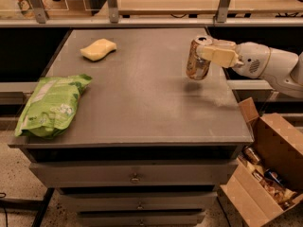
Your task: Place orange can upright
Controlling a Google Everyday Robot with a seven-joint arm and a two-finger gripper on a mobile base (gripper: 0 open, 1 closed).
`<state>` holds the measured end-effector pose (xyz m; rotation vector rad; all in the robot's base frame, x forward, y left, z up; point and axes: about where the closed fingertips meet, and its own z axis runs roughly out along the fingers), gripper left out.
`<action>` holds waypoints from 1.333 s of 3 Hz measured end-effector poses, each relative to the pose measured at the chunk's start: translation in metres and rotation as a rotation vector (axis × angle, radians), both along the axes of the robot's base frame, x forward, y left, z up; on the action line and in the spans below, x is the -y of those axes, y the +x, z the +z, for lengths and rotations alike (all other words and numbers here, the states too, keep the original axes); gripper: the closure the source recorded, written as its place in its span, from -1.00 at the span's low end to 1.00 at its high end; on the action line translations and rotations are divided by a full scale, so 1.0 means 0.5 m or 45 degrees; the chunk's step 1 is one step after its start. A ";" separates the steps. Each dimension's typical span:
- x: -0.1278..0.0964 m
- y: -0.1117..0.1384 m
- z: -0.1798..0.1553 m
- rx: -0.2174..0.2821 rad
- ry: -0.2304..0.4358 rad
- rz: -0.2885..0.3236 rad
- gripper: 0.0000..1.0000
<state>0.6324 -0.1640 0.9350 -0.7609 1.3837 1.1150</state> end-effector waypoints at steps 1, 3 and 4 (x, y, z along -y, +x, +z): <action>0.023 0.000 -0.033 0.006 -0.030 -0.007 -0.30; 0.054 -0.001 -0.074 0.007 -0.103 -0.033 -1.00; 0.054 -0.001 -0.074 0.008 -0.103 -0.033 -1.00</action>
Offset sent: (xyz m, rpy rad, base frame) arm -0.0017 -0.0435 -0.0478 -0.0901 -0.0066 -0.0572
